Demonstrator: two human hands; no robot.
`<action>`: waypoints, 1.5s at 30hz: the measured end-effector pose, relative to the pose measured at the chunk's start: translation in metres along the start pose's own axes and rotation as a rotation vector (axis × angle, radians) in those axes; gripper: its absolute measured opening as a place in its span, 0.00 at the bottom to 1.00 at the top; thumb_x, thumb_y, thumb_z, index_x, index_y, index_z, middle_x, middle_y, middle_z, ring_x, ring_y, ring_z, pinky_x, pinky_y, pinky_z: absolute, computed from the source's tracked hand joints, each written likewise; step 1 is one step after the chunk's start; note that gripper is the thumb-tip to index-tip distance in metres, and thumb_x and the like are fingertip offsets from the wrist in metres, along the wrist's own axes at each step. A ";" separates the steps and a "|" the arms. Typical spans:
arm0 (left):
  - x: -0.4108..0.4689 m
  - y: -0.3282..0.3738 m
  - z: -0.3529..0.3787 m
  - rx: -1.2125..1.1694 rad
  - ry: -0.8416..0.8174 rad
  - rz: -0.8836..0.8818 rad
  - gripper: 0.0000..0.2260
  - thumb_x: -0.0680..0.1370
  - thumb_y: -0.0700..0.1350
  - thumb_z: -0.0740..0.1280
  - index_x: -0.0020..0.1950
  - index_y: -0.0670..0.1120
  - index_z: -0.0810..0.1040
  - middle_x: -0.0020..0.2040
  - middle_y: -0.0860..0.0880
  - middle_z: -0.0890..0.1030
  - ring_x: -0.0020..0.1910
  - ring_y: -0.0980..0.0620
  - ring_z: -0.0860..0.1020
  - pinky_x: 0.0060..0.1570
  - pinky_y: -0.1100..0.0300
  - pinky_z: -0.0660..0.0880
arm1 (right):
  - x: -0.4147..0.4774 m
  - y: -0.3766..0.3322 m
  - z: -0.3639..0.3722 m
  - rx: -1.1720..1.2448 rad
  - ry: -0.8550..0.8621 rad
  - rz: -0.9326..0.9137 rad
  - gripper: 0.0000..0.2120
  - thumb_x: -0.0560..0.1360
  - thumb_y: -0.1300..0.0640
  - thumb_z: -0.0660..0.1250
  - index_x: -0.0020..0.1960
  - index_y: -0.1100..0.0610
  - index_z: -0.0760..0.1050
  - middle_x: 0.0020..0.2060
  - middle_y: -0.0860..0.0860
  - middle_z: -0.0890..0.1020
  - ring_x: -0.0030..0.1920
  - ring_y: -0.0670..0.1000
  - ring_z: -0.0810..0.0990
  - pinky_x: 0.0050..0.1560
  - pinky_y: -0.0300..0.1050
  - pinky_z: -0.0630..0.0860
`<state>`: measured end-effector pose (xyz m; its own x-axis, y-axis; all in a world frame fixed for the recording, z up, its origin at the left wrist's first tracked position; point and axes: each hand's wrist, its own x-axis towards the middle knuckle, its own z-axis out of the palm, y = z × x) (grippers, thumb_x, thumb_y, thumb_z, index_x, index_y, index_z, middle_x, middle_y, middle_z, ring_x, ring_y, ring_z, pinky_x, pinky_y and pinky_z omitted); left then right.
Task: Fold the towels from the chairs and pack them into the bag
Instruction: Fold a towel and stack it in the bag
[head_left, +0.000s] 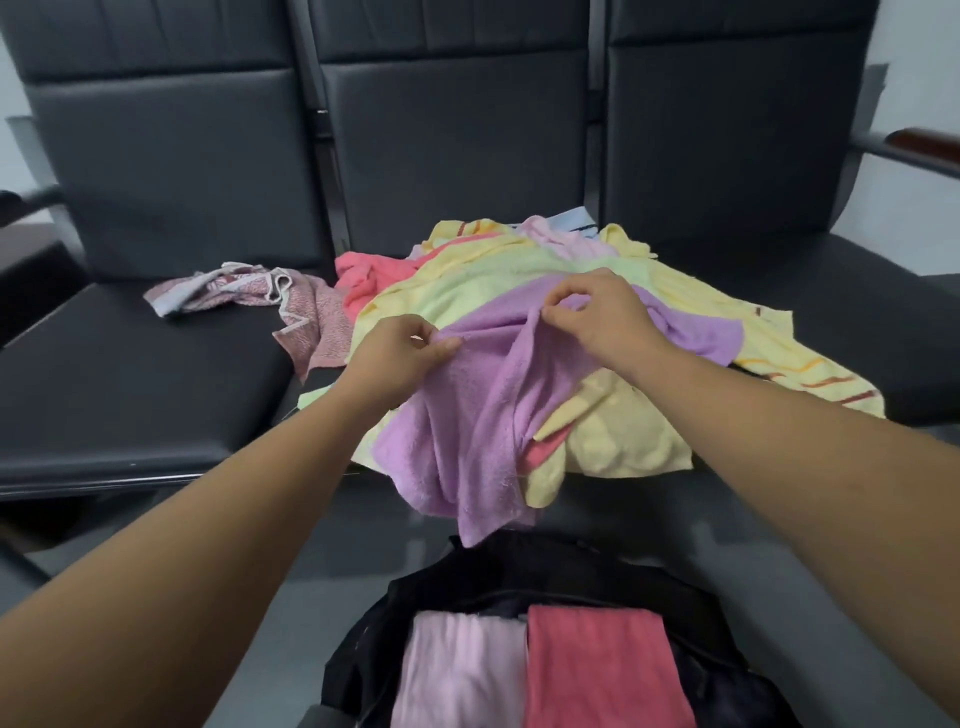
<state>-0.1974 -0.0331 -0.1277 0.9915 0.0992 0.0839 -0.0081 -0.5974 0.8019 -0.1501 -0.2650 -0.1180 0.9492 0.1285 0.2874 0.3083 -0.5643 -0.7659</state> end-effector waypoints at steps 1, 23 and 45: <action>-0.004 0.004 -0.005 -0.044 -0.005 0.015 0.14 0.79 0.52 0.71 0.45 0.42 0.77 0.37 0.45 0.79 0.36 0.47 0.75 0.37 0.52 0.74 | -0.006 -0.009 -0.009 0.029 0.000 -0.015 0.05 0.77 0.61 0.71 0.43 0.55 0.82 0.41 0.41 0.76 0.41 0.40 0.74 0.37 0.27 0.68; -0.146 0.178 -0.111 -0.631 -0.347 0.277 0.08 0.75 0.35 0.72 0.53 0.43 0.79 0.45 0.43 0.82 0.40 0.49 0.82 0.42 0.58 0.81 | -0.118 -0.195 -0.128 0.397 -0.650 0.010 0.20 0.77 0.59 0.73 0.68 0.52 0.74 0.48 0.52 0.84 0.35 0.52 0.80 0.36 0.44 0.76; -0.136 0.182 -0.098 -0.306 -0.498 0.284 0.09 0.70 0.42 0.73 0.48 0.39 0.82 0.39 0.45 0.83 0.37 0.52 0.81 0.37 0.64 0.77 | -0.126 -0.181 -0.134 0.282 -0.667 -0.003 0.14 0.78 0.54 0.72 0.59 0.61 0.80 0.31 0.48 0.71 0.30 0.46 0.63 0.32 0.40 0.60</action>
<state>-0.3468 -0.0776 0.0651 0.8860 -0.4544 0.0920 -0.2425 -0.2851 0.9273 -0.3341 -0.2881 0.0611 0.7574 0.6507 -0.0540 0.2300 -0.3433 -0.9106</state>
